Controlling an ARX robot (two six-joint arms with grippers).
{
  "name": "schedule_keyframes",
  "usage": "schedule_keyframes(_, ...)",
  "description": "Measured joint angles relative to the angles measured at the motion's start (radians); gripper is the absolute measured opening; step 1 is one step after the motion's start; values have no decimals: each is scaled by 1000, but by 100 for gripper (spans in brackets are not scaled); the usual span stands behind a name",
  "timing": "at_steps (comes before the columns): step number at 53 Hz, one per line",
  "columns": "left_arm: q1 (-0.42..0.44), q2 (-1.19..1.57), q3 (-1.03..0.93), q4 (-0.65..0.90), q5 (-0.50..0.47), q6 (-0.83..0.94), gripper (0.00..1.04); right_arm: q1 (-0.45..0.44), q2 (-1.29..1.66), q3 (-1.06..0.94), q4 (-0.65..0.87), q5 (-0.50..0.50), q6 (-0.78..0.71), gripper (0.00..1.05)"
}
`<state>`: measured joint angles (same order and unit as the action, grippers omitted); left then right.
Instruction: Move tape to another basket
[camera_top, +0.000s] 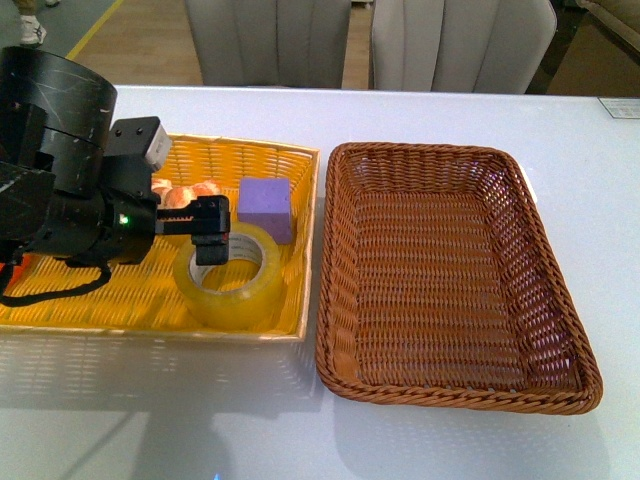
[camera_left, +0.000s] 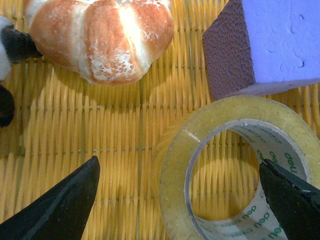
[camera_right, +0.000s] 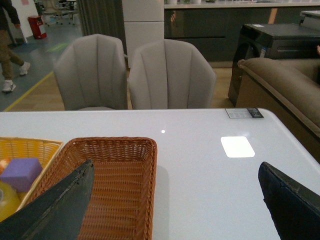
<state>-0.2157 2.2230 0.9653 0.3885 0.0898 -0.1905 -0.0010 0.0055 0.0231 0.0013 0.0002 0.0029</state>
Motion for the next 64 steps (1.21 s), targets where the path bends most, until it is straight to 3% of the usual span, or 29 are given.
schedule_keyframes(13, -6, 69, 63, -37, -17, 6, 95, 0, 0, 0, 0, 0, 0, 96)
schedule_keyframes(41, -20, 89, 65, -47, -34, 29, 18, 0, 0, 0, 0, 0, 0, 96)
schedule_keyframes(64, -26, -154, -92, 18, -4, 37, 16, 0, 0, 0, 0, 0, 0, 96)
